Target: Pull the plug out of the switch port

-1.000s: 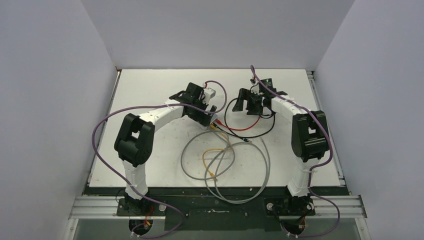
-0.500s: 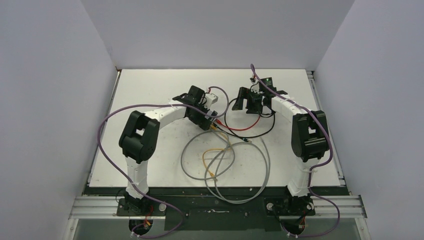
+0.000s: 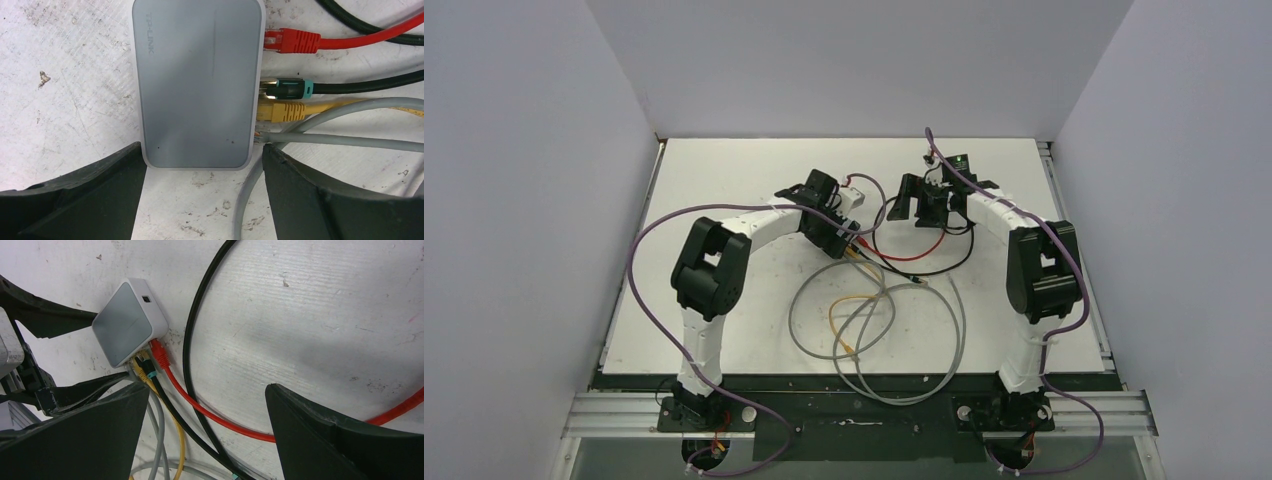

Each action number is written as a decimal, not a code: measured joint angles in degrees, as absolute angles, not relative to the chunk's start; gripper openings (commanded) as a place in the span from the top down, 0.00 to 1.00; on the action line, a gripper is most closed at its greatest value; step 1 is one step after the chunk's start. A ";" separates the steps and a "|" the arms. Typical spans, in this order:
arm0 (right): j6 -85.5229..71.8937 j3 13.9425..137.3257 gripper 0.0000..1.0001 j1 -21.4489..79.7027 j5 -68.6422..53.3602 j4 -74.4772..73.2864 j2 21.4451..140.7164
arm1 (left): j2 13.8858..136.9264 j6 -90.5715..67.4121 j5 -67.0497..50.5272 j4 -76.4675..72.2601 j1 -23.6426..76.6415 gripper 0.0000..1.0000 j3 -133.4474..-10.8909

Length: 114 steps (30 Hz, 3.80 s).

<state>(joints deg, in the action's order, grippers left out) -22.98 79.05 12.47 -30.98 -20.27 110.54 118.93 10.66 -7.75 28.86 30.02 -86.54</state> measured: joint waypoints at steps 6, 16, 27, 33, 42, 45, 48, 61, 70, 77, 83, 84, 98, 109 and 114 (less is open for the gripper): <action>-23.27 80.25 0.10 12.47 -32.05 -20.25 112.01 | 118.91 11.27 -7.44 28.91 30.26 0.36 -86.54; -25.50 82.54 0.09 12.49 -34.59 -20.99 115.20 | 115.87 11.49 -4.97 28.93 30.44 0.48 -83.44; -30.00 89.36 0.08 14.52 -39.22 -21.52 120.99 | 112.29 10.26 -4.93 27.46 31.86 0.25 -82.96; -30.96 91.42 0.09 15.53 -40.27 -21.74 123.48 | 112.31 10.50 -4.23 27.81 32.14 0.21 -83.33; -31.20 101.60 0.06 16.25 -41.32 -22.20 131.00 | 112.31 -1.21 -8.58 27.03 27.68 0.19 -85.23; -31.18 102.56 0.03 17.34 -41.93 -22.72 132.38 | 112.29 -8.73 -12.16 25.82 23.75 0.19 -84.79; -31.16 103.02 0.02 18.55 -43.09 -23.05 132.90 | 112.14 -15.57 -16.32 22.31 20.05 0.19 -82.35; -23.68 114.50 0.18 23.16 -45.84 -31.11 139.35 | 112.14 -21.08 -22.57 20.34 14.79 0.19 -79.42; -17.12 116.66 0.06 26.81 -46.35 -35.33 140.03 | 110.48 -14.55 -21.02 23.68 14.39 0.19 -76.97; -19.22 114.39 0.14 26.26 -47.88 -34.68 139.00 | 111.02 -14.13 -25.23 25.45 12.32 0.19 -77.65; -23.09 108.90 0.22 24.60 -50.59 -34.22 136.68 | 117.71 -14.39 -29.47 26.55 12.16 0.19 -84.51; -23.77 107.74 0.22 24.36 -51.11 -33.89 136.22 | 119.00 -14.46 -30.24 26.76 12.16 0.20 -85.49; -31.75 103.85 0.34 23.57 -55.64 -28.16 136.38 | 124.97 -21.67 -39.92 24.43 11.84 0.21 -89.49; -40.38 97.62 0.36 21.58 -61.89 -16.64 136.38 | 121.40 -45.80 -46.28 -2.48 11.09 0.24 -73.65; -45.28 93.78 0.41 20.93 -63.77 -10.04 135.79 | 121.40 -54.28 -47.13 -12.67 11.46 0.26 -70.50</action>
<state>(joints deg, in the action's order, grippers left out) -45.28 93.78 20.93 -63.77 -10.04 135.79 121.40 -54.28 -47.13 -12.67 11.46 -70.50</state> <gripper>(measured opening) 0.628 0.750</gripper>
